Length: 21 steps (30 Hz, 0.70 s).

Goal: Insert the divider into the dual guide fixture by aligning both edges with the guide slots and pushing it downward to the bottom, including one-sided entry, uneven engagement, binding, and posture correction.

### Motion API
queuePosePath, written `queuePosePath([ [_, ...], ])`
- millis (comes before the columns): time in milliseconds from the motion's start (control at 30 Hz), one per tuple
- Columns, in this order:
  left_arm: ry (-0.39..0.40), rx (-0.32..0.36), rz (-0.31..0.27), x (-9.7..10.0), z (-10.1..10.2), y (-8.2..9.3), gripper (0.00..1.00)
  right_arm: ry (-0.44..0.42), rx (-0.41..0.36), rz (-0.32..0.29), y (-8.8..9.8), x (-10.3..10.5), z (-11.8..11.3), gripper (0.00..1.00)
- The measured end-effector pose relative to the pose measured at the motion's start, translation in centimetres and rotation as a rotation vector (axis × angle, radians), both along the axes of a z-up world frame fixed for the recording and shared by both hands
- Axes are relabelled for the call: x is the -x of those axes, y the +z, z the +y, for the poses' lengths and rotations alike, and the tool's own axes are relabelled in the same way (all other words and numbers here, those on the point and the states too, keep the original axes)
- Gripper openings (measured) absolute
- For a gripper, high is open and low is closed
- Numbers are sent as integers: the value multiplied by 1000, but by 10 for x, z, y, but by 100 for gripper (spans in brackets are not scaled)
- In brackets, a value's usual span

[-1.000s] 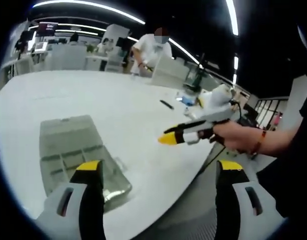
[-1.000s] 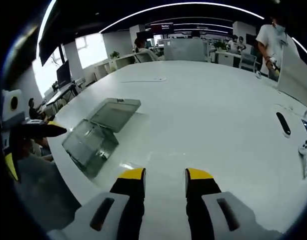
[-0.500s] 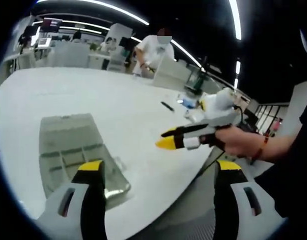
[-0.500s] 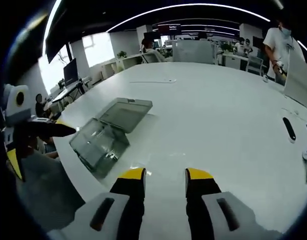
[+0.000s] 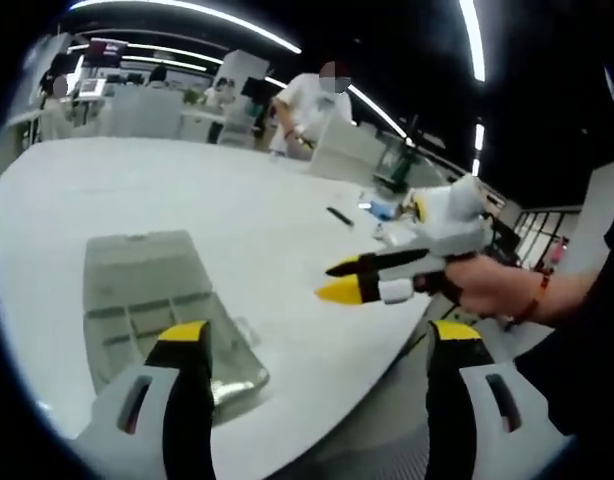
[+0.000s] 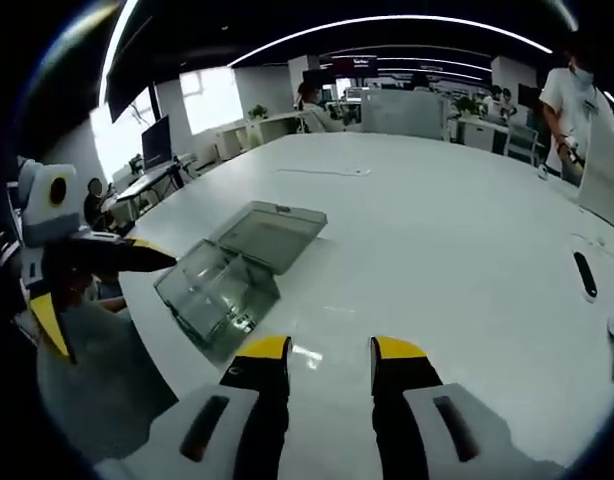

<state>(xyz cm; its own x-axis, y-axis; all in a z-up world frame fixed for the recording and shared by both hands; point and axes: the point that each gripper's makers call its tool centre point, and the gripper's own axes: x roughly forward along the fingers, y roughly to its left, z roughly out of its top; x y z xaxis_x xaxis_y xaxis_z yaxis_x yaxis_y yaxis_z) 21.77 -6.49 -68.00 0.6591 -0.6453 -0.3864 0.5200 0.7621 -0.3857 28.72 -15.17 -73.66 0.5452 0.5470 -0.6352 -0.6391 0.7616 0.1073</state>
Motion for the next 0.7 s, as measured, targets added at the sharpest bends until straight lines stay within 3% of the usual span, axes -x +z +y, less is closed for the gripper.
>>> queuePosePath([
  [700, 59, 48, 13, -4, 4, 0, 76, 91, -50, -29, 9, 16, 28, 27],
])
